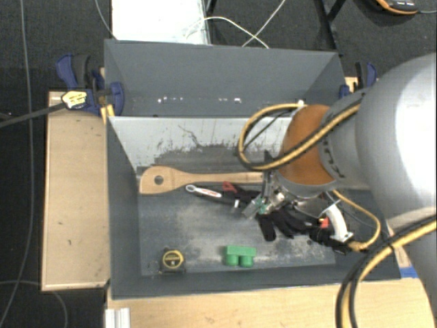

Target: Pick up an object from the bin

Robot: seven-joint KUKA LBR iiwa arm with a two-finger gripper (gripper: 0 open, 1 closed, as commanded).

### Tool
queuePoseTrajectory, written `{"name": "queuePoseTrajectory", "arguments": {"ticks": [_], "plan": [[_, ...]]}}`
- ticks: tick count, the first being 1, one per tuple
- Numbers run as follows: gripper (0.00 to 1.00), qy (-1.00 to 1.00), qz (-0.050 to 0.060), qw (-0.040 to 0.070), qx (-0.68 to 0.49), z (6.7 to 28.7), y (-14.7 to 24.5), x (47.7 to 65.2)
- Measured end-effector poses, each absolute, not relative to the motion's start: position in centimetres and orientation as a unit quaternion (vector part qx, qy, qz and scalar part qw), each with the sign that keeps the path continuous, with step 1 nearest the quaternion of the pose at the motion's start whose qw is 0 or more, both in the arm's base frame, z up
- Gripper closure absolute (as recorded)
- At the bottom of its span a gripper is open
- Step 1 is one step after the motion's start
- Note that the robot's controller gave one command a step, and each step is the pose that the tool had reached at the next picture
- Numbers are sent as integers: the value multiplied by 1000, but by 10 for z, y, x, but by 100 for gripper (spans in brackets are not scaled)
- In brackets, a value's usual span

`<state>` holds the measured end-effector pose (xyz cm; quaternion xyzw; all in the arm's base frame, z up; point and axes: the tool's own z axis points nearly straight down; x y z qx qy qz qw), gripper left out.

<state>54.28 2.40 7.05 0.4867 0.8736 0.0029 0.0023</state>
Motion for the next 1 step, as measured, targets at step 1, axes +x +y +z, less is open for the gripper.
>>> {"name": "queuePoseTrajectory", "arguments": {"ticks": [1], "plan": [[100, 870, 0, -3, 493, 88, 24, 539]]}}
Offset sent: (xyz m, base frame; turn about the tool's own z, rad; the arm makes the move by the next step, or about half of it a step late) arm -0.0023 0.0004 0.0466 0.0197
